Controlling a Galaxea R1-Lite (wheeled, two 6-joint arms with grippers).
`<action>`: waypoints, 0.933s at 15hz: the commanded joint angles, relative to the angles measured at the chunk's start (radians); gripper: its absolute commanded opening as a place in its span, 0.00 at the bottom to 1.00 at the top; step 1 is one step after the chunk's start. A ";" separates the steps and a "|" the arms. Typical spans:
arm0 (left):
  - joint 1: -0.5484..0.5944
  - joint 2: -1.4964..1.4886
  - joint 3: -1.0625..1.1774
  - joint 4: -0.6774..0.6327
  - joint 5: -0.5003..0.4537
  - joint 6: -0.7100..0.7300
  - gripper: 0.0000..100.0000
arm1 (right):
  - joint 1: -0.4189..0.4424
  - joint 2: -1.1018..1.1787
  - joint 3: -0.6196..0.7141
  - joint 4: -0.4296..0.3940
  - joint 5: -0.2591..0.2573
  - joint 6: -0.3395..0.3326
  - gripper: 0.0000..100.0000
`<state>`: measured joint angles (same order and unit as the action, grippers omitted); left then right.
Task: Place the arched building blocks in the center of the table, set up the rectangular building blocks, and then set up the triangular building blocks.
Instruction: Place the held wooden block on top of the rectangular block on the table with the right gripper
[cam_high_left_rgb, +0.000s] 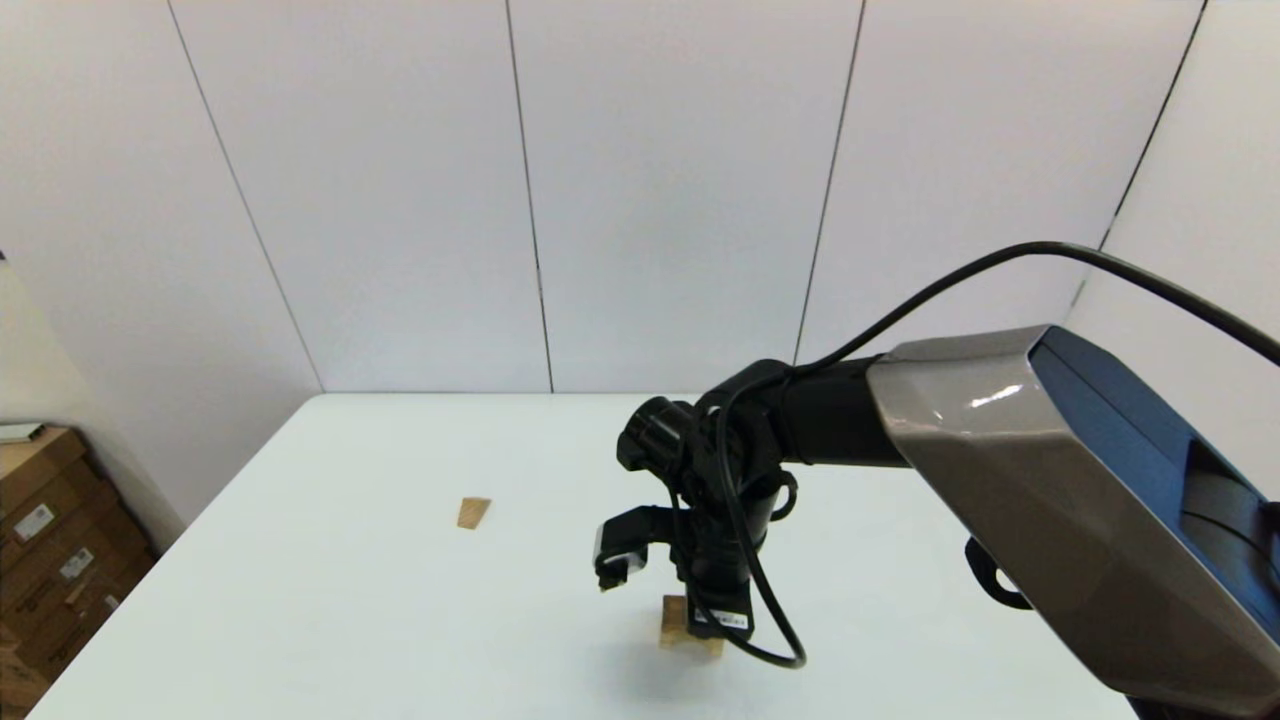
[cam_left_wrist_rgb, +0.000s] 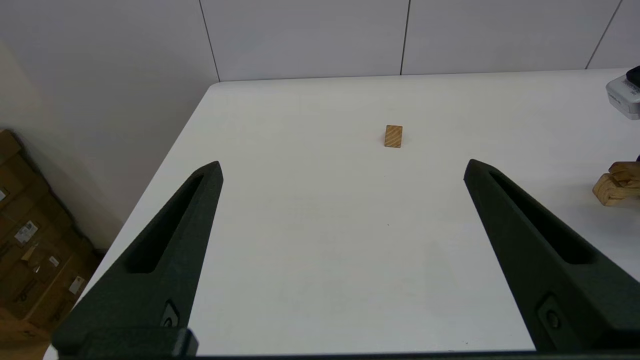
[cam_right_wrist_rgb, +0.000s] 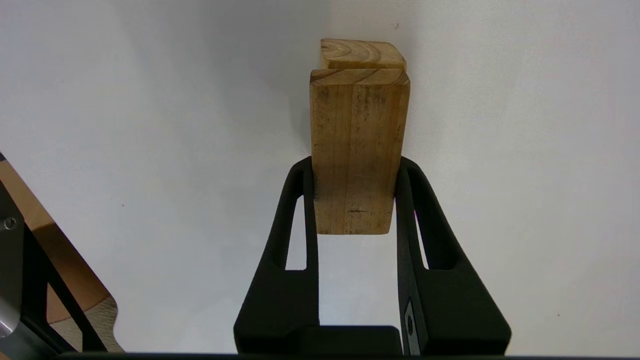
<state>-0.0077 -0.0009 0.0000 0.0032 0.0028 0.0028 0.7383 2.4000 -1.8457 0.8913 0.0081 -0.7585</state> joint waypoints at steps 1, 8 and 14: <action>0.000 0.001 0.000 0.000 0.000 0.000 1.00 | -0.002 -0.001 -0.001 0.005 0.001 0.010 0.00; 0.000 0.001 0.000 -0.002 0.000 0.000 1.00 | -0.002 0.001 -0.007 0.005 0.003 0.041 0.00; 0.000 0.001 0.000 0.000 0.000 0.000 1.00 | 0.000 0.007 -0.007 0.005 0.009 0.057 0.00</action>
<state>-0.0077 -0.0009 0.0000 0.0019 0.0028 0.0028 0.7368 2.4034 -1.8532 0.8909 0.0164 -0.6966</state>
